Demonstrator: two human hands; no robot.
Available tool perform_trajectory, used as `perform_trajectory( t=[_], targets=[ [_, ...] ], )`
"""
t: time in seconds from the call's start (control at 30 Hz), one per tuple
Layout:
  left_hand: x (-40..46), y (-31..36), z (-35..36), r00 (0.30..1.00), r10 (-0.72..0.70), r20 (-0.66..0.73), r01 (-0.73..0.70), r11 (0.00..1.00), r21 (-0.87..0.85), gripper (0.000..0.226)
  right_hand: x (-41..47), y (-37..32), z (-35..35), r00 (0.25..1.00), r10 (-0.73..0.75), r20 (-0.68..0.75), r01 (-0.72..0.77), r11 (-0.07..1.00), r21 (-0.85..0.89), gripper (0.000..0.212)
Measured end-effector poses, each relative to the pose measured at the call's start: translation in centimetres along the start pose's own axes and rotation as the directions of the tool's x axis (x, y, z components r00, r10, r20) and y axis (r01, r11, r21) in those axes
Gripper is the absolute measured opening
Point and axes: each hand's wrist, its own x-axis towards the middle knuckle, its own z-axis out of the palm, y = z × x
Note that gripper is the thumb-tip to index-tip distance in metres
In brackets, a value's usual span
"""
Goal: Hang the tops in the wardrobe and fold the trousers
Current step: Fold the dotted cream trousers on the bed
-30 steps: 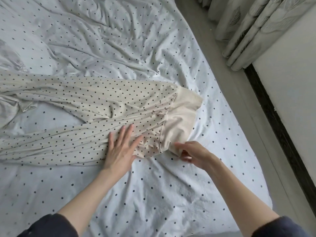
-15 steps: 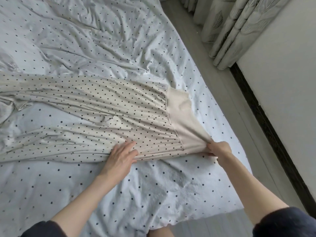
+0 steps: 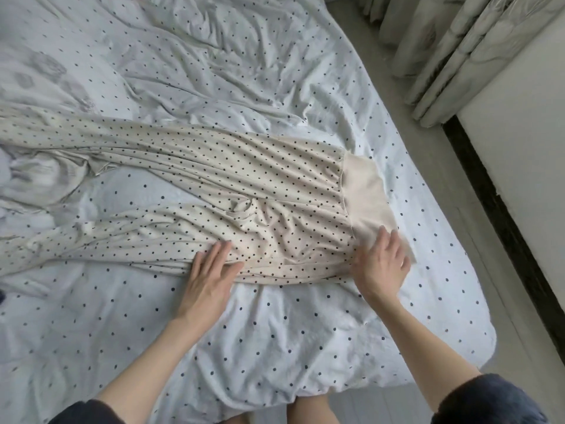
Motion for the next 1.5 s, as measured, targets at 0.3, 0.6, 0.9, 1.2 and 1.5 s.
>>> perform_trajectory(
  t=[0.3, 0.6, 0.9, 1.2, 1.5],
  targets=[
    [-5.5, -11.1, -1.3, 0.978, -0.193, -0.076, 0.186, 0.978, -0.09, 0.065, -8.9, -11.3, 6.8, 0.784, -0.62, 0.029, 0.62, 0.785, -0.01, 0.029],
    [-9.5, -26.2, -2.3, 0.97, -0.233, -0.064, 0.231, 0.972, -0.042, 0.062, -18.9, -26.8, 13.8, 0.571, -0.821, -0.02, 0.813, 0.569, -0.122, 0.032],
    [-11.7, -37.7, -2.7, 0.926, -0.313, -0.21, 0.286, 0.947, -0.149, 0.054, -21.0, -38.1, 17.6, 0.571, -0.803, -0.173, 0.775, 0.596, -0.21, 0.014],
    [-10.1, -42.2, -6.6, 0.901, -0.384, -0.202, 0.352, 0.919, -0.178, 0.026, -19.5, -45.2, 17.2, 0.516, -0.846, 0.135, 0.831, 0.456, -0.319, 0.012],
    [-1.0, -44.6, -12.8, 0.864, -0.305, -0.4, 0.275, 0.952, -0.13, 0.034, -15.3, -49.4, 14.6, 0.817, -0.547, -0.183, 0.543, 0.836, -0.076, 0.031]
  ],
)
